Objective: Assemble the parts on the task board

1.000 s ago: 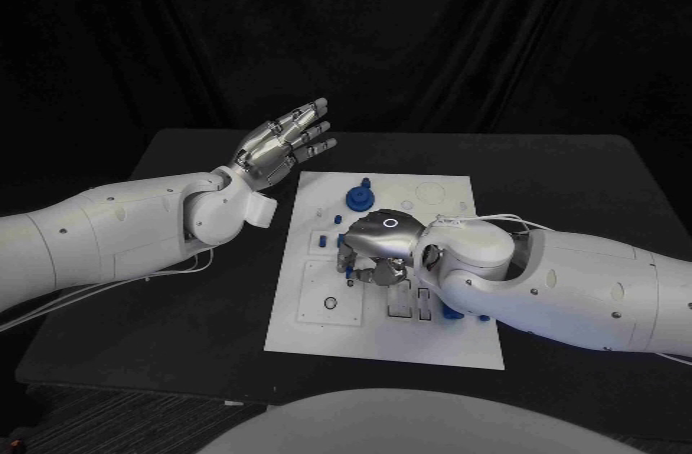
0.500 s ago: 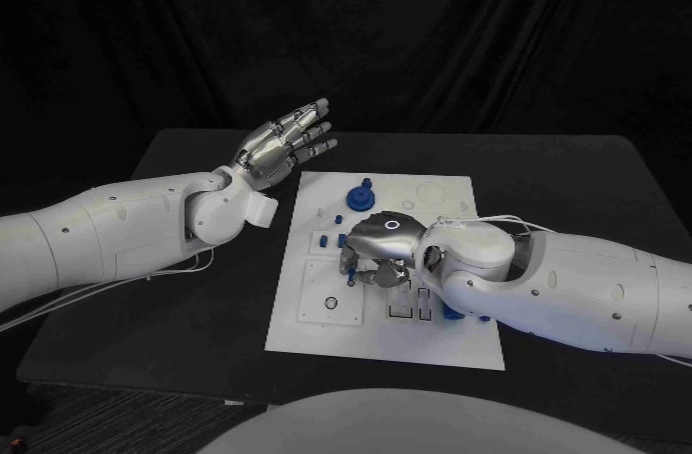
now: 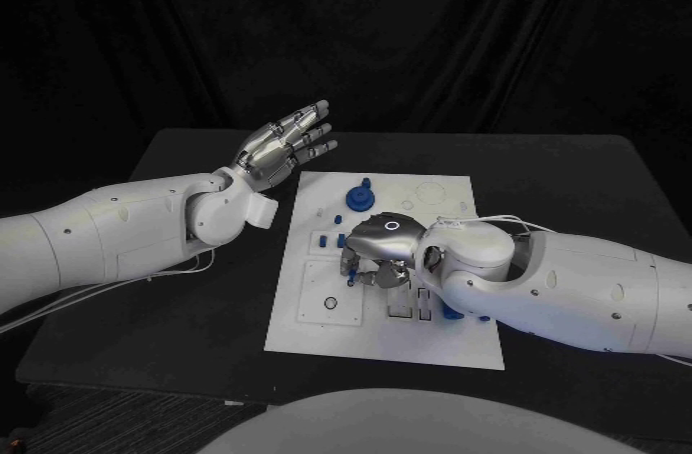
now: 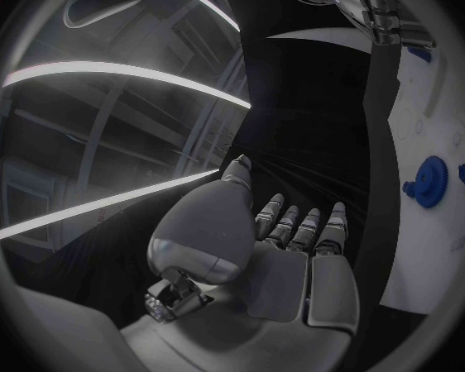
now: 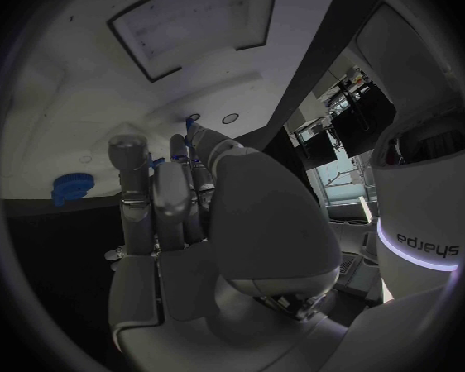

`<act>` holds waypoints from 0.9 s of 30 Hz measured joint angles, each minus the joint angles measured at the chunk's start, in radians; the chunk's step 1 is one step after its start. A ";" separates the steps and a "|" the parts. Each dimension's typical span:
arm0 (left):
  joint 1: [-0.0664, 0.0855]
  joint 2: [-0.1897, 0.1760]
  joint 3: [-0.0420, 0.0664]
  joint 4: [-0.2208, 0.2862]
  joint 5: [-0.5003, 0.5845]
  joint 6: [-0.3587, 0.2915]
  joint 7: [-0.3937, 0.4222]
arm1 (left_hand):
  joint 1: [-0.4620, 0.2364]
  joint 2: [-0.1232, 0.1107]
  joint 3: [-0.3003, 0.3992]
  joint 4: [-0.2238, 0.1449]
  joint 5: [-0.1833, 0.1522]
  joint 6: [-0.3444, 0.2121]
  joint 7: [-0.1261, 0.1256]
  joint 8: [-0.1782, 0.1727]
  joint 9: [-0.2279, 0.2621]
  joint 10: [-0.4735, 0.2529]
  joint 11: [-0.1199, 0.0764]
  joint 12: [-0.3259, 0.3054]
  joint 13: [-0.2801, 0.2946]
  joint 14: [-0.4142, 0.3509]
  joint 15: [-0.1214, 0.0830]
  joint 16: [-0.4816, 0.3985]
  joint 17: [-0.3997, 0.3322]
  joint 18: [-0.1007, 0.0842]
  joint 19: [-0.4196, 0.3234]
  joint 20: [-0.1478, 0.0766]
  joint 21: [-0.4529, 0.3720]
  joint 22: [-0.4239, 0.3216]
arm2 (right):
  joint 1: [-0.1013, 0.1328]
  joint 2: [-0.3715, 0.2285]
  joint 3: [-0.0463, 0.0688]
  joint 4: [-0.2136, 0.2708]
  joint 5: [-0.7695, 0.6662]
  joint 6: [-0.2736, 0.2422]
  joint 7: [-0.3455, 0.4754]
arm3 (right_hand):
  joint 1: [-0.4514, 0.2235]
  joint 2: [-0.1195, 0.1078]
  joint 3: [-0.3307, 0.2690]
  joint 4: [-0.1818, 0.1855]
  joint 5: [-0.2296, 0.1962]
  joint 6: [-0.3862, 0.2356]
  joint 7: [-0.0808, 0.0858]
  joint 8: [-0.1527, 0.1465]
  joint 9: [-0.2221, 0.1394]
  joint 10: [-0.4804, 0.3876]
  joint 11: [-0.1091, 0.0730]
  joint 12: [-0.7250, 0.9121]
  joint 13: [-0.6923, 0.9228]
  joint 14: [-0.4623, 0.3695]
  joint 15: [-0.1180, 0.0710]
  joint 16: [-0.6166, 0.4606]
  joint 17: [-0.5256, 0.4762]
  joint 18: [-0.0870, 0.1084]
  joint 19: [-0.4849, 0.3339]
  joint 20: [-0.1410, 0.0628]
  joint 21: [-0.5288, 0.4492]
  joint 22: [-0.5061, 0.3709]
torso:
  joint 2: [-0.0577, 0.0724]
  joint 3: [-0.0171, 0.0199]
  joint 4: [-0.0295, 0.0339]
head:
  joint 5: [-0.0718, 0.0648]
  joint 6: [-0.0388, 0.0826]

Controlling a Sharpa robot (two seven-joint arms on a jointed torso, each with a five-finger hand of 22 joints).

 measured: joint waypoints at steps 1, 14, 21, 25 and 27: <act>0.000 0.000 0.000 0.000 0.000 0.000 0.000 | 0.000 0.000 0.000 0.000 0.002 0.000 0.000 0.000 0.000 0.000 0.000 0.000 0.000 0.000 0.000 0.000 0.000 0.000 0.002 -0.002 0.000 0.000 | 0.000 0.000 0.000 0.000 0.000 0.000 0.000 | 0.000 0.000 0.000 0.000 0.000 0.000 0.000 0.000 0.000 0.000 0.000 0.000 0.000 0.000 0.000 0.000 0.000 0.000 0.000 0.000 0.000 0.000 | 0.000 0.0000 0.0002 | 0.000 0.000; -0.002 0.003 0.000 -0.006 0.000 0.003 -0.001 | 0.000 0.000 0.000 0.000 0.002 0.000 0.000 0.000 0.000 0.000 0.000 0.000 0.000 0.000 0.000 0.000 0.000 0.000 0.002 -0.002 0.000 0.000 | -0.005 0.006 0.002 -0.006 0.001 0.000 0.001 | 0.000 0.000 0.003 -0.003 0.000 0.000 0.000 -0.005 0.000 0.000 0.000 0.000 0.000 0.000 0.000 0.000 -0.006 0.000 0.000 0.000 -0.006 0.001 | -0.001 -0.0004 -0.0004 | -0.002 0.000; -0.002 0.005 0.000 -0.008 0.000 0.005 -0.002 | 0.000 0.000 0.000 0.000 0.002 0.000 0.000 0.000 0.000 0.000 0.000 0.000 0.000 0.000 0.000 0.000 0.000 0.000 0.002 -0.002 0.000 0.000 | -0.007 0.007 0.003 -0.008 0.001 0.000 0.001 | 0.000 0.000 0.003 -0.003 0.000 -0.002 -0.002 -0.006 0.000 0.000 0.000 0.000 0.000 0.000 0.000 -0.004 -0.011 0.000 0.000 0.000 -0.012 0.001 | 0.000 -0.0005 -0.0004 | -0.003 0.000; -0.003 0.006 0.000 -0.011 0.000 0.006 -0.002 | 0.000 0.000 0.000 0.000 0.002 0.000 0.000 0.000 0.000 0.000 0.000 0.000 0.000 0.000 0.000 0.000 0.000 0.000 0.002 -0.002 0.000 0.000 | -0.008 0.006 0.003 -0.005 0.001 0.001 0.001 | 0.000 0.000 0.003 -0.003 0.000 -0.002 -0.002 -0.006 0.000 0.000 0.000 0.000 0.000 0.000 0.000 -0.004 -0.013 0.000 0.000 0.000 -0.012 0.001 | 0.000 -0.0004 -0.0002 | 0.000 0.000; -0.003 0.006 0.000 -0.011 0.000 0.007 -0.002 | 0.000 0.000 0.000 0.000 0.002 0.000 0.000 0.000 0.000 0.000 0.000 0.000 0.000 0.000 0.000 0.000 0.000 0.000 0.002 -0.002 0.000 0.000 | -0.009 0.005 0.003 -0.004 0.001 0.002 0.001 | 0.000 0.000 0.003 -0.003 0.000 -0.002 -0.002 -0.006 0.000 0.000 0.000 0.000 0.000 0.000 0.000 -0.004 -0.013 0.000 0.000 0.000 -0.012 0.001 | 0.000 -0.0003 -0.0001 | 0.000 0.000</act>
